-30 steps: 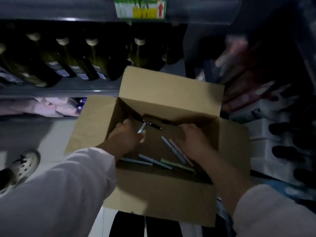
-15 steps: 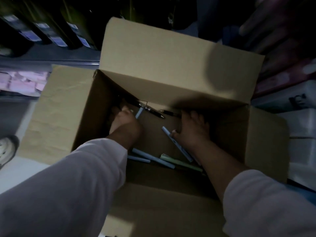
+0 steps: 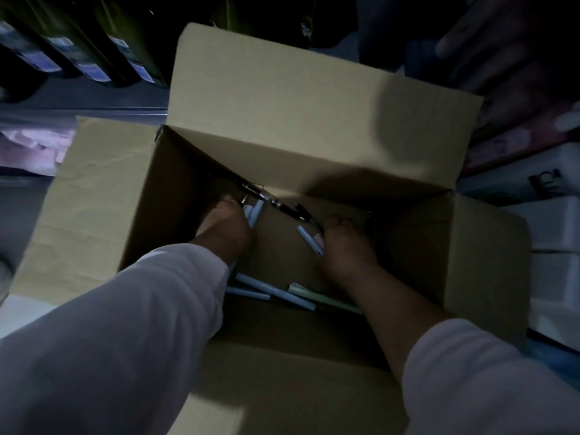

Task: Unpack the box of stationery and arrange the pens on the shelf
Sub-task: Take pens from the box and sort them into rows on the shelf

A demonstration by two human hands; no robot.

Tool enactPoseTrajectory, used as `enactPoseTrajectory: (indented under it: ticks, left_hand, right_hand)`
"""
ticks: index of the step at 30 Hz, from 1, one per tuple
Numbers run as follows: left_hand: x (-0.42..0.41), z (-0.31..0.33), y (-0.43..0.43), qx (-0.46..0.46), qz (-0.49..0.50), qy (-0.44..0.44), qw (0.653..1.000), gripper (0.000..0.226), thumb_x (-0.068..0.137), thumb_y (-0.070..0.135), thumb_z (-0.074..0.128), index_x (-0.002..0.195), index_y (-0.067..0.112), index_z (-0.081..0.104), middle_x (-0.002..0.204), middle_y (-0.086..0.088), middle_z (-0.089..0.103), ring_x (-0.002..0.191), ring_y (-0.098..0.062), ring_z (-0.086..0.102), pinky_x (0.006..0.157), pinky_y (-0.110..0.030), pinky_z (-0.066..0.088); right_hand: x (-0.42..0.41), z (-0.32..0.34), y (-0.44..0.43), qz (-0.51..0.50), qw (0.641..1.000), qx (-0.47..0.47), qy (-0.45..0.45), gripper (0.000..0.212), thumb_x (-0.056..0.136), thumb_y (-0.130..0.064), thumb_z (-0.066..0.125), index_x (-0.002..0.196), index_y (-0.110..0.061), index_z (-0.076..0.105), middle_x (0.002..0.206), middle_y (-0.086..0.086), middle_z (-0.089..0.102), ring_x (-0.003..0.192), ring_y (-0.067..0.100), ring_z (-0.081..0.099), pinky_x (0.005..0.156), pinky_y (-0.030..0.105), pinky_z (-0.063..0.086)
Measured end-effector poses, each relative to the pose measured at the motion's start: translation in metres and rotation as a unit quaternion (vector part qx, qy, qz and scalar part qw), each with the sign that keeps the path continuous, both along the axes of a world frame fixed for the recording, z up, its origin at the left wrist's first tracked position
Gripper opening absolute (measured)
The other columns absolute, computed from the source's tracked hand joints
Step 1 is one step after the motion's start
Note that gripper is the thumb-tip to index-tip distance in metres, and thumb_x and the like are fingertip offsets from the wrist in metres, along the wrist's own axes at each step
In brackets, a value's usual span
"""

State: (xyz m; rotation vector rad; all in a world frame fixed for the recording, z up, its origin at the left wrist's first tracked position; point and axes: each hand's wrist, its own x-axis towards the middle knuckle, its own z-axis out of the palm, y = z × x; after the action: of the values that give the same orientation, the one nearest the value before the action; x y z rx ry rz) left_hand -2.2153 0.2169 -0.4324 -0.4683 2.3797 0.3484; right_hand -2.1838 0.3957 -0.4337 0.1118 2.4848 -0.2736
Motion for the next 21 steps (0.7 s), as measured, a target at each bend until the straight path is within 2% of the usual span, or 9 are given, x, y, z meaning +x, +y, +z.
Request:
enactPoseTrajectory:
  ticks: [3, 7, 9, 12, 16, 21]
  left_hand:
    - [0.003, 0.0, 0.004, 0.0, -0.065, -0.011, 0.998, 0.039, 0.086, 0.021, 0.062, 0.12, 0.004, 0.055, 0.124, -0.018, 0.057, 0.113, -0.031, 0.056, 0.086, -0.032, 0.045]
    - [0.005, 0.002, 0.0, 0.034, -0.054, 0.018, 0.998, 0.038, 0.088, 0.02, 0.06, 0.122, 0.004, 0.053, 0.122, -0.018, 0.057, 0.113, -0.031, 0.055, 0.086, -0.032, 0.043]
    - [0.002, 0.007, -0.007, 0.071, -0.031, 0.038, 0.996, 0.038, 0.087, 0.019, 0.061, 0.12, 0.004, 0.051, 0.12, -0.018, 0.057, 0.111, -0.032, 0.055, 0.079, -0.028, 0.039]
    - [0.0, 0.014, -0.016, 0.108, -0.048, 0.042, 0.992, 0.038, 0.086, 0.02, 0.061, 0.121, 0.006, 0.053, 0.116, -0.017, 0.059, 0.106, -0.03, 0.056, 0.074, -0.024, 0.035]
    - [0.005, 0.019, -0.02, 0.146, -0.063, 0.036, 0.987, 0.039, 0.086, 0.018, 0.061, 0.124, 0.012, 0.056, 0.114, -0.012, 0.061, 0.103, -0.024, 0.058, 0.074, -0.022, 0.037]
    - [0.008, 0.023, -0.021, 0.178, -0.007, 0.052, 0.983, 0.032, 0.087, 0.021, 0.061, 0.119, 0.017, 0.058, 0.102, -0.007, 0.062, 0.093, -0.02, 0.058, 0.071, -0.02, 0.036]
  right_hand:
    - [0.002, -0.002, -0.002, -0.008, 1.0, -0.02, -0.021, 0.025, 0.094, -0.018, 0.05, 0.118, -0.01, 0.05, 0.123, 0.013, 0.058, 0.113, 0.03, 0.057, 0.091, 0.032, 0.045]
    - [0.0, 0.002, -0.001, -0.07, 0.994, -0.066, -0.046, 0.019, 0.094, -0.016, 0.046, 0.113, -0.015, 0.048, 0.122, 0.013, 0.057, 0.112, 0.032, 0.056, 0.087, 0.031, 0.043]
    - [-0.003, 0.006, -0.002, -0.075, 0.992, -0.095, -0.026, 0.014, 0.093, -0.016, 0.047, 0.106, -0.017, 0.048, 0.116, 0.012, 0.057, 0.106, 0.032, 0.057, 0.081, 0.03, 0.042]
    - [-0.007, 0.012, -0.01, -0.031, 0.99, -0.133, 0.039, 0.028, 0.089, -0.013, 0.05, 0.116, -0.017, 0.051, 0.12, 0.011, 0.054, 0.107, 0.031, 0.055, 0.083, 0.031, 0.043]
    - [-0.019, 0.007, -0.023, 0.014, 0.987, -0.129, 0.095, 0.029, 0.089, -0.016, 0.054, 0.118, -0.017, 0.056, 0.121, 0.011, 0.051, 0.105, 0.033, 0.055, 0.082, 0.032, 0.043]
    - [-0.029, -0.011, -0.039, 0.023, 0.993, -0.083, 0.08, 0.02, 0.093, -0.017, 0.051, 0.112, -0.013, 0.056, 0.119, 0.013, 0.054, 0.106, 0.033, 0.057, 0.085, 0.033, 0.044]
